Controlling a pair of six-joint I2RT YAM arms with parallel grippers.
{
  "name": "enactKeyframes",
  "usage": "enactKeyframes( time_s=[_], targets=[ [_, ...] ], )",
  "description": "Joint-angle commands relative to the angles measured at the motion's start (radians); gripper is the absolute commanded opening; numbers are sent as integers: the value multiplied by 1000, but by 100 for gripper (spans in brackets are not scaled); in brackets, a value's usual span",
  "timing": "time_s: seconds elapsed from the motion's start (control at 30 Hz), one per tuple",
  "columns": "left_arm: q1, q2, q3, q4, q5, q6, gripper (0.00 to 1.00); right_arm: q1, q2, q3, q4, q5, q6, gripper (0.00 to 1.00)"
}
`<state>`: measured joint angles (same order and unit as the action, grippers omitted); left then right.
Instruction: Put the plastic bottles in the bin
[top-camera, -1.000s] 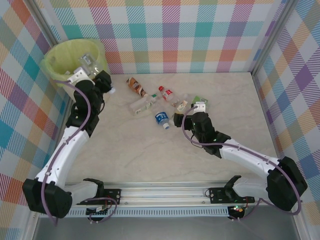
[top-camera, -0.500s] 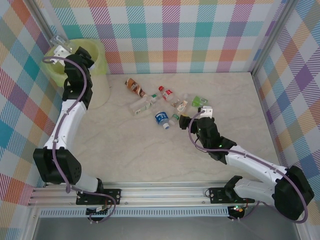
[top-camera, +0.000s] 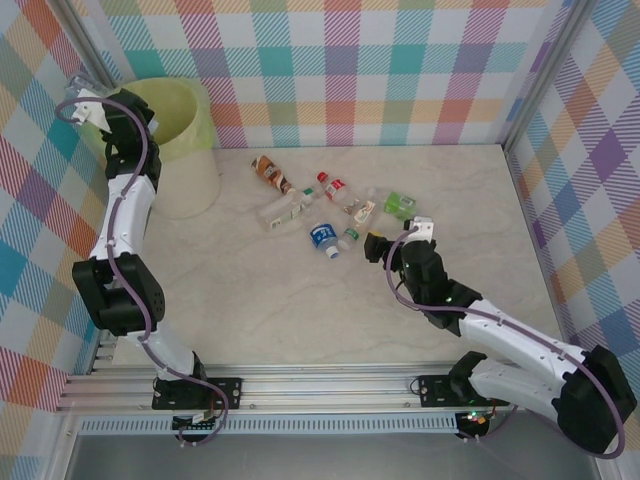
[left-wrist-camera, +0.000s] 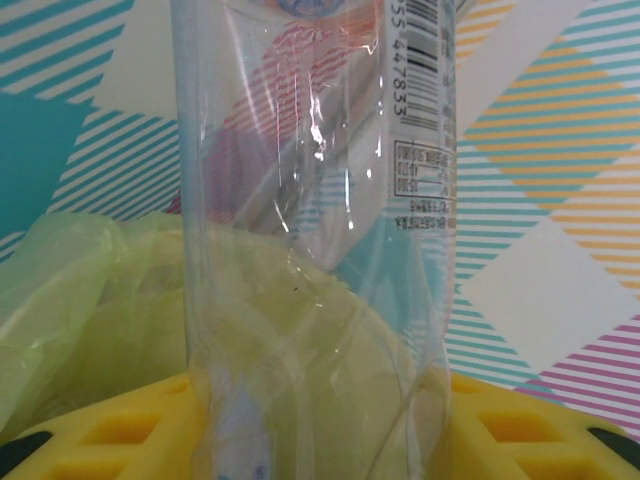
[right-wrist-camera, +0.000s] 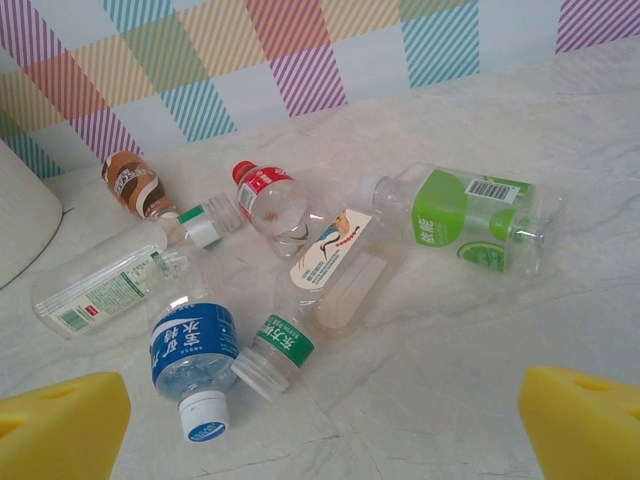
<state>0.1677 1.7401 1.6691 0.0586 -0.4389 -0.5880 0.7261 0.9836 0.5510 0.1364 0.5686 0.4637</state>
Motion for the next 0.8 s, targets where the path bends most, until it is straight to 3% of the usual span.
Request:
enactKeyframes(
  time_s=[0.0, 0.13, 0.23, 0.53, 0.77],
  targets=[
    [17, 59, 101, -71, 5, -53, 58, -4, -23, -6, -10, 23, 14, 100],
    [19, 141, 285, -291, 36, -65, 84, -4, -31, -2, -22, 22, 15, 100],
    [18, 156, 344, -376, 86, -57, 92, -4, -23, -2, -29, 24, 16, 100],
    [-3, 55, 316, -415, 248, 8, 100, -4, 44, 38, -63, 22, 53, 100],
    [-74, -136, 111, -303, 399, 21, 100, -5, 169, 119, -93, -84, 75, 100]
  ],
)
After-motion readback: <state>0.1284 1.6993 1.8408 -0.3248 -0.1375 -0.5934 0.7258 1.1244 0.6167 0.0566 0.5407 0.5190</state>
